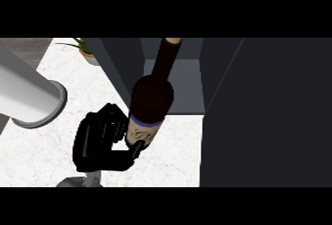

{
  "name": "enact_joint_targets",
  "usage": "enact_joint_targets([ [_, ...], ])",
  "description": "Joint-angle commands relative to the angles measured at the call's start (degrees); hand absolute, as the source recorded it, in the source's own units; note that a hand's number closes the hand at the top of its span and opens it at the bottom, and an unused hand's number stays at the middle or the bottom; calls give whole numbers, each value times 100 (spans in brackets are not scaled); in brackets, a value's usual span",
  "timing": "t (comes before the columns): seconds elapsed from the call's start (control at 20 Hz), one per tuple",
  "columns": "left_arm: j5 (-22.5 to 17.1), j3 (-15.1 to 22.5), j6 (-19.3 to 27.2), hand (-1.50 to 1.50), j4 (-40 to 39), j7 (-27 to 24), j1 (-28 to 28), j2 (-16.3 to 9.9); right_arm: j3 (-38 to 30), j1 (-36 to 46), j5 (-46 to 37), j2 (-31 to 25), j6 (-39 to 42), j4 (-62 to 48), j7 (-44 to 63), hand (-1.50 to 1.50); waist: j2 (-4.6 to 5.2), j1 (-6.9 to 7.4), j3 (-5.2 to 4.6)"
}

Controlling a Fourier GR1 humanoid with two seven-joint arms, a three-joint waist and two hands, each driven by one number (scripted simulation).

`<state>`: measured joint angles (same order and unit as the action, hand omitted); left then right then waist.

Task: Pick up the wine, place it into the cabinet and close the cabinet

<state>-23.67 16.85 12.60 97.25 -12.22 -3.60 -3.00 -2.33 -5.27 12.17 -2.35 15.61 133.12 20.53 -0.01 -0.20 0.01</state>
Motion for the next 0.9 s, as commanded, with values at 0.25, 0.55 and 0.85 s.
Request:
enact_joint_targets([
  [0.25, 584, 359, 833, 150, -1150, -248, -1172, 296, -144, -92, 18, -59, 111, -115, -194, -150, 0, -17, 0],
  [0.55, 609, 440, 1111, 150, -2278, -403, -1950, 299, -334, 211, 108, -171, 162, -409, -307, -150, 7, -32, -1],
  [0.85, 222, 892, 1831, 150, -2429, -492, -2103, 300, 190, -126, -171, 97, -127, 242, 176, -150, -3, -31, -2],
])
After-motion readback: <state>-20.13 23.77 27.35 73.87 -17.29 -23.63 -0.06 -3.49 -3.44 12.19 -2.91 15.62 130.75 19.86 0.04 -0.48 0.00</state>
